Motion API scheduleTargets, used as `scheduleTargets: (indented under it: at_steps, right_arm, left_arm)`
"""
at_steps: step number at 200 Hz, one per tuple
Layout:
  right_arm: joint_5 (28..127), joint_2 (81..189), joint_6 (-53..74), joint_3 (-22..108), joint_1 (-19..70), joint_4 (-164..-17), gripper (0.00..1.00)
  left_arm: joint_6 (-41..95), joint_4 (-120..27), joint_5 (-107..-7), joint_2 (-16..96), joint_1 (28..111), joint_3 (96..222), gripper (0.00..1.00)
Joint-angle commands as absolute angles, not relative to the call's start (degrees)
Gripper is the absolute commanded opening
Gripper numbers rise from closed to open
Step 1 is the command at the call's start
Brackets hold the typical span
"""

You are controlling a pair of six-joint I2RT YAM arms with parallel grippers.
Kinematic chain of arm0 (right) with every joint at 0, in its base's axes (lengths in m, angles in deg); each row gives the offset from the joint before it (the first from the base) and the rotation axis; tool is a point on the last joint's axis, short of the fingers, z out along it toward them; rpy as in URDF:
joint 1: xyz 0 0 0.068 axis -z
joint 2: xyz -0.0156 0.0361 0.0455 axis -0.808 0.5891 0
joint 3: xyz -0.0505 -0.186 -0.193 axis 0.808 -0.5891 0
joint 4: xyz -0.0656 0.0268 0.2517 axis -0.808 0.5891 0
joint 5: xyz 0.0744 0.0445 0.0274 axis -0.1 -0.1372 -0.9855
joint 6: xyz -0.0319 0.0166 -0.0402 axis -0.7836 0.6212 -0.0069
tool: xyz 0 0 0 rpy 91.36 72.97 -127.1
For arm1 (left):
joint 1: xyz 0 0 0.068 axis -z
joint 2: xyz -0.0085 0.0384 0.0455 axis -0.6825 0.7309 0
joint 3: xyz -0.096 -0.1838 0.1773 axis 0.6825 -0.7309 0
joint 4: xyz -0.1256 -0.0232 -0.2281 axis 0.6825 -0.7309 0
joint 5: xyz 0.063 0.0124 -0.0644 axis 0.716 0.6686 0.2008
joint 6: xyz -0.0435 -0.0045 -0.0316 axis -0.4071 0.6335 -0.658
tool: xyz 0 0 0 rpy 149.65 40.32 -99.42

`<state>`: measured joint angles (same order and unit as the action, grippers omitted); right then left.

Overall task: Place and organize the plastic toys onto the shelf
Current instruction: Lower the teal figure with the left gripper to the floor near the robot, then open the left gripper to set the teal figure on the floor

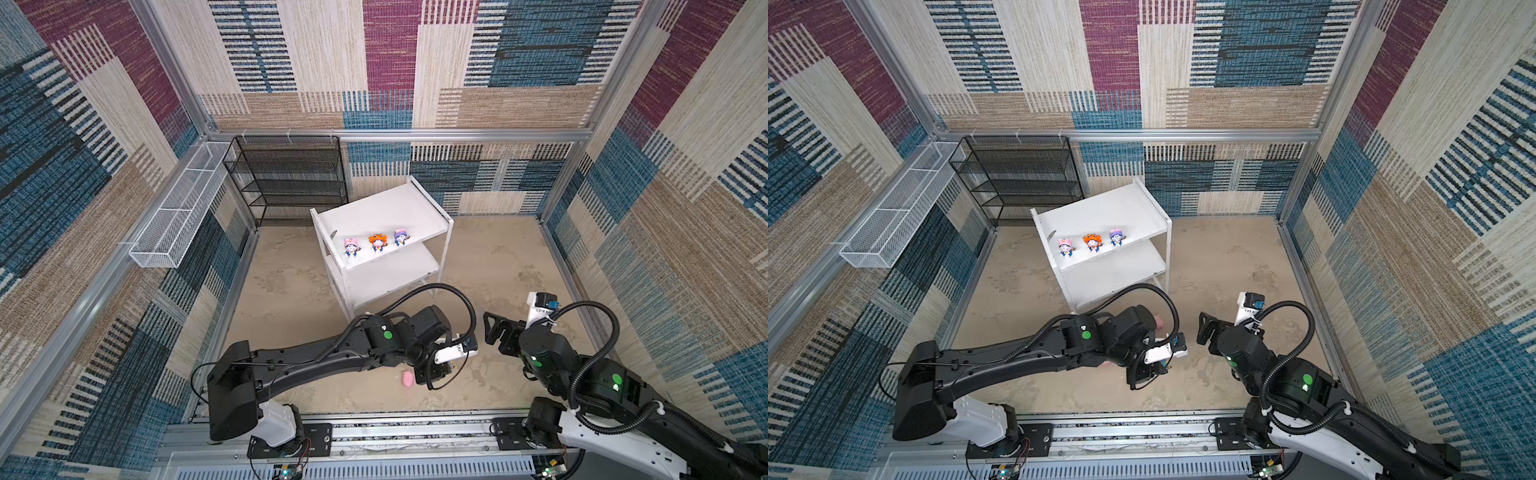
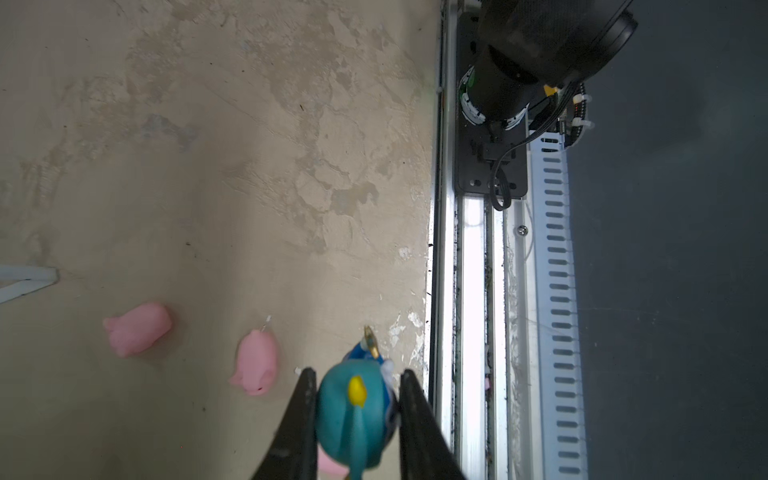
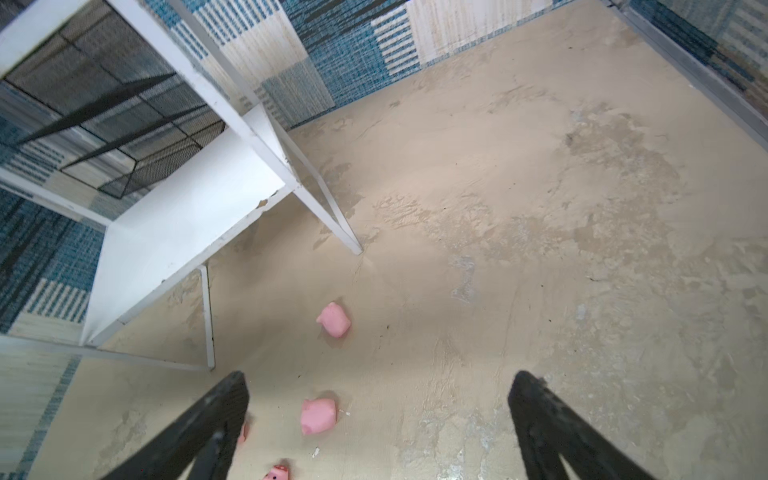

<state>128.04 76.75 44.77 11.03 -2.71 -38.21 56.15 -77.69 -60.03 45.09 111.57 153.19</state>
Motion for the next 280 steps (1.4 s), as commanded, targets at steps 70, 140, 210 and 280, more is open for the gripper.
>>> scheduleTargets:
  at_steps: [70,140,210,280]
  right_arm:
    - [126.5,72.7,40.9,5.1,-2.8,-47.9,1.00]
    - [124.5,72.6,40.3,2.4,-2.7,-50.7,1.00]
    - [121.0,73.6,36.8,0.9,-2.8,-54.2,1.00]
    - [116.2,77.4,39.4,-0.1,-2.8,-54.2,1.00]
  left_arm:
    - [57.8,-66.1,-56.6,55.3,114.6,147.6,0.10]
    - [60.7,-66.0,-52.8,57.2,114.6,145.3,0.22]
    - [61.9,-64.9,-52.2,56.8,114.6,143.4,0.43]
    - [59.2,-68.8,-50.1,46.3,114.5,140.7,0.83]
